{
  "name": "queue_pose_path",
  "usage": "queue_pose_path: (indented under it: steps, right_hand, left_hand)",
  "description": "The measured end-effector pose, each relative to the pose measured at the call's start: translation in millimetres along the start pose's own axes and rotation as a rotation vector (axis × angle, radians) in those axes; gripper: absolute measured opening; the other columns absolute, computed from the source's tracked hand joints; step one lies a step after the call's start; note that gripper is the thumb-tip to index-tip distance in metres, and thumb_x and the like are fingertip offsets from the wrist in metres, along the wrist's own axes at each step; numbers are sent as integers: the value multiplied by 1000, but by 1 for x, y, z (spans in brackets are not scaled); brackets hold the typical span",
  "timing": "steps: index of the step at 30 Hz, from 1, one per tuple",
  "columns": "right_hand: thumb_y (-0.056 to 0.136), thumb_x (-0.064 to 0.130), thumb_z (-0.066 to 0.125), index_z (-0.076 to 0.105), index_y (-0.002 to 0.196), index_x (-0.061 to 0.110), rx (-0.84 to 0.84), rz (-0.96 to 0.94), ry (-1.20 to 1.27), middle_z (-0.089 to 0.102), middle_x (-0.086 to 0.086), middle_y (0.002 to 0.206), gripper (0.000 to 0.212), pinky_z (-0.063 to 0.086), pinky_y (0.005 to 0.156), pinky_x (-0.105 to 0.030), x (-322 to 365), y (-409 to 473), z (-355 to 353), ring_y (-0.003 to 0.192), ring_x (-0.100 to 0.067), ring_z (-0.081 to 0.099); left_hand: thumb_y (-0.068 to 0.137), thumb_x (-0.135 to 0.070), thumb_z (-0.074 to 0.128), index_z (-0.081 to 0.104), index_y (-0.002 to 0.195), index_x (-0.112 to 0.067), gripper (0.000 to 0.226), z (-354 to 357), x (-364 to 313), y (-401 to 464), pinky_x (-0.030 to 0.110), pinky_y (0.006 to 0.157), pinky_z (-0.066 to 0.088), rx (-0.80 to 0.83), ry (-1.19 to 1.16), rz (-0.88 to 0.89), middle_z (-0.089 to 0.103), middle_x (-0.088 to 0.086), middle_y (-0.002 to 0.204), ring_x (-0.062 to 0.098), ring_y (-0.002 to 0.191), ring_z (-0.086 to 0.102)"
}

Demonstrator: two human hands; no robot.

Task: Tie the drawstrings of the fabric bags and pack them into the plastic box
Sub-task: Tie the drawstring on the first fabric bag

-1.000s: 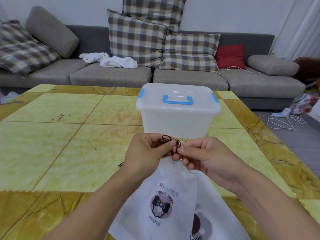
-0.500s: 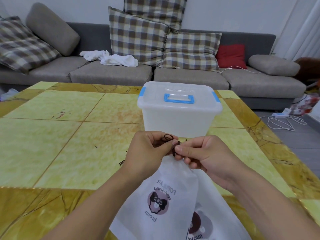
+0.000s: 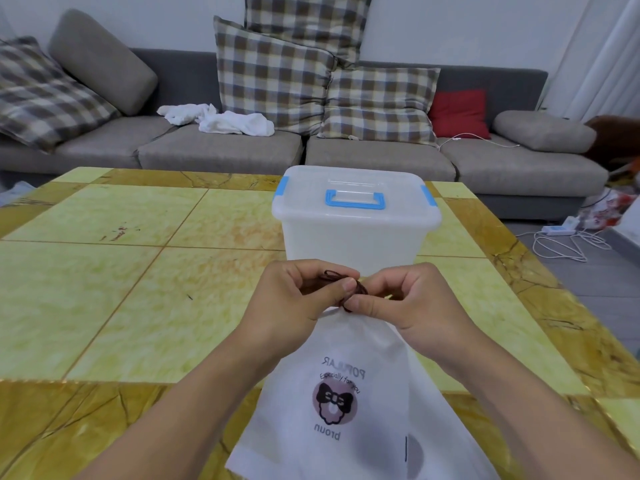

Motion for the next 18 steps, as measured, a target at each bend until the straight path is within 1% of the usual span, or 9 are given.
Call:
queue_pose_path:
  steps: [2, 5, 7, 9, 11, 14, 15, 17, 18]
  right_hand:
    - [75, 16, 84, 78, 76, 8, 4, 15, 61, 75, -15, 79, 10, 50, 68, -27, -3, -1, 0, 72, -19, 67]
    - [76, 11, 82, 75, 76, 3, 7, 25, 150, 76, -14, 81, 10, 50, 69, -23, -1, -2, 2, 73, -17, 67]
    - [77, 7, 82, 68, 72, -1, -8, 11, 160, 72, -18, 77, 16, 47, 66, -26, 2, -2, 3, 70, -17, 64]
    - [76, 13, 82, 63, 67, 3, -53, -43, 87, 66, -28, 74, 24, 41, 63, -33, 7, -1, 2, 67, -21, 57]
    - [77, 18, 80, 61, 64, 6, -83, -100, 12, 61, -30, 71, 26, 37, 60, -36, 10, 0, 2, 63, -22, 51]
    - [80, 9, 78, 58, 64, 8, -157, -145, -73, 58, -23, 63, 26, 36, 53, -32, 11, -2, -2, 55, -20, 46]
    - [81, 6, 76, 58, 67, 9, -175, -151, -80, 59, -19, 62, 22, 37, 51, -31, 11, -2, -2, 54, -22, 48]
    - [83, 3, 72, 65, 78, 14, -151, -136, -64, 67, -7, 64, 14, 45, 56, -33, 12, -3, 1, 61, -30, 60]
    - [85, 3, 70, 69, 83, 18, -124, -132, -70, 70, -4, 68, 15, 49, 60, -33, 12, -3, 3, 68, -30, 65]
  left_hand:
    - [85, 0, 72, 79, 90, -9, 12, -1, -6, 0, 17, 70, 55, -31, 54, 77, 78, 4, 80, 13, 77, 75]
    - [86, 4, 71, 79, 87, -15, 20, -1, -14, -1, 14, 69, 54, -64, 132, 189, 78, -3, 78, 8, 74, 75]
    - [86, 4, 71, 79, 87, -16, 22, 0, -17, -2, 15, 69, 54, -70, 122, 220, 78, -3, 77, 8, 73, 74]
    - [86, 3, 71, 78, 87, -18, 22, 0, -19, -3, 13, 68, 53, -81, 141, 243, 77, -5, 76, 5, 70, 72]
    - [85, 2, 73, 78, 87, -19, 22, 0, -22, -4, 13, 68, 52, -94, 200, 277, 77, -8, 76, 3, 71, 72]
    - [85, 3, 73, 79, 87, -19, 22, 1, -22, -4, 16, 71, 55, -88, 238, 300, 77, -8, 80, 6, 76, 73]
    - [86, 3, 72, 80, 87, -18, 22, 2, -22, -4, 17, 72, 55, -79, 237, 299, 77, -7, 80, 7, 77, 74]
    - [86, 3, 72, 80, 88, -16, 21, 5, -21, -5, 17, 73, 55, -63, 218, 290, 77, -6, 80, 9, 78, 74]
    - [87, 3, 71, 80, 88, -15, 20, 6, -20, -5, 17, 73, 55, -57, 207, 285, 78, -6, 80, 9, 78, 74]
Point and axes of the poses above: each hand's wrist, its own y-axis towards the middle knuckle, its own z-axis out of the palm, x = y × z, the point moved 8 cm from there along y, towards the middle knuckle
